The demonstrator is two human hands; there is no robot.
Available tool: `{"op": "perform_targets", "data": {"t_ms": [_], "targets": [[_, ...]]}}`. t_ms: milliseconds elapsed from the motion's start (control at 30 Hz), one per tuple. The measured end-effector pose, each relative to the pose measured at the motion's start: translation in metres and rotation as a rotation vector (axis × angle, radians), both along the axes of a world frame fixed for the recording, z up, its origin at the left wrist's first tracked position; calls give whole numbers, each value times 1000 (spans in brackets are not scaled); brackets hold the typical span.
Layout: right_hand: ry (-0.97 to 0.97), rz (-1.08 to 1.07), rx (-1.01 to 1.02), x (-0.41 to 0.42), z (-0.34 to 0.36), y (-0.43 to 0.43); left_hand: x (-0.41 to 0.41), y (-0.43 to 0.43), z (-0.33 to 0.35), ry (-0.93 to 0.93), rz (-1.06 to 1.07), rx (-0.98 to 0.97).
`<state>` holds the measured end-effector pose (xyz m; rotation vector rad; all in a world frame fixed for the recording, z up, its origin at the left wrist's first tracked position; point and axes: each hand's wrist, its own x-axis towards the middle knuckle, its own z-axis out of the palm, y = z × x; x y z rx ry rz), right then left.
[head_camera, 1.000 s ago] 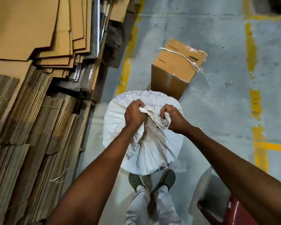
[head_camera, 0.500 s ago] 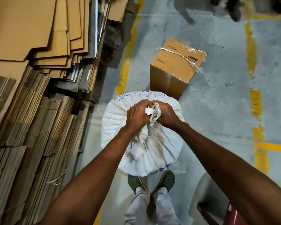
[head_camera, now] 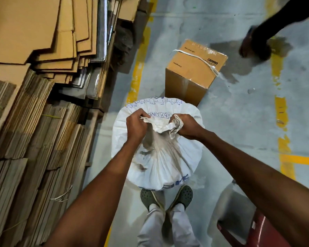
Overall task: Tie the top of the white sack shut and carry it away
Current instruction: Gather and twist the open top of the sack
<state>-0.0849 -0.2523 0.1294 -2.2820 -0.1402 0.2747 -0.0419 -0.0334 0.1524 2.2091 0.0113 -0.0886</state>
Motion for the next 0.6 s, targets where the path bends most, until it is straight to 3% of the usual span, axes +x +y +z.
{"op": "perform_targets", "data": {"t_ms": [67, 167, 267, 333, 400, 467, 600], "targets": [[15, -33, 6, 1, -6, 6, -2, -16, 9, -8, -160, 1], [48, -149, 221, 7, -6, 25, -2, -38, 20, -55, -372, 72], [-35, -55, 17, 15, -10, 33, 7, -40, 20, -54, -385, 116], [-81, -25, -83, 16, -10, 30, 6, -35, 16, 30, -344, 23], [-96, -171, 37, 13, -13, 22, -3, -29, 15, 178, -312, -166], [-130, -339, 122, 11, -16, 15, -20, -24, 8, 222, -320, -232], [-100, -467, 125, 15, -21, 27, -51, -32, -8, 272, -240, 130]]}}
